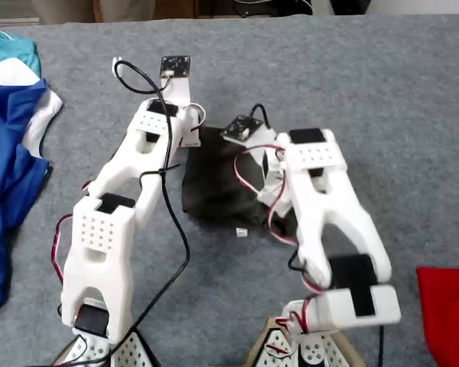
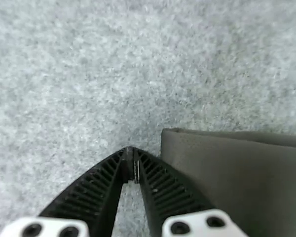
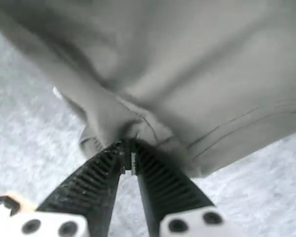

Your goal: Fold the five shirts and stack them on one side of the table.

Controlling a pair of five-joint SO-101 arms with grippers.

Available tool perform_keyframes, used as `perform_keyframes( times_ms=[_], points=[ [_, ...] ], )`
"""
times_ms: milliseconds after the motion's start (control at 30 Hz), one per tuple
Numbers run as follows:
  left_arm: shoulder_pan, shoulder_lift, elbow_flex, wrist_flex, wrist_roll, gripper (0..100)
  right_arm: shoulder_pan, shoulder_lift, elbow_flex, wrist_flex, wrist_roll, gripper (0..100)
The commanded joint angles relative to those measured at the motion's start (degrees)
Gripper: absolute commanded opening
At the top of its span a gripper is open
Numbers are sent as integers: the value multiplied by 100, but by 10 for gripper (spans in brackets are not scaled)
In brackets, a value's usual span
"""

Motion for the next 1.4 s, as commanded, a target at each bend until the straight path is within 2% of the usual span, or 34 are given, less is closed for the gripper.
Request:
perform_keyframes(
  times_ms=[0, 333, 433, 533, 700, 833, 933, 1200, 1367],
  points=[
    [18, 295, -853, 404, -44, 20, 57, -681, 488, 35, 185, 5],
    [18, 1367, -2778, 1749, -53, 20, 796, -1701, 356, 466, 668, 9],
    [18, 1596, -3200, 2040, -44, 20, 752, -1789, -48, 545, 668, 10],
    [18, 1780, -3534, 2286, -53, 20, 462, -1684, -242, 114, 615, 40],
    [18, 1982, -3851, 2532, -44, 20, -154, -866, -242, -545, 378, 51],
    [18, 2018, -3912, 2593, -35, 20, -233, -66, -242, -791, 114, 3],
    [18, 2018, -3912, 2602, -35, 20, -189, 251, -207, -765, 0, 5],
    [18, 2026, -3912, 2576, -35, 20, -22, -523, 470, -396, 26, 5],
    [18, 2026, -3912, 2576, -35, 20, 154, -1235, 1332, -589, 149, 5]
  ],
)
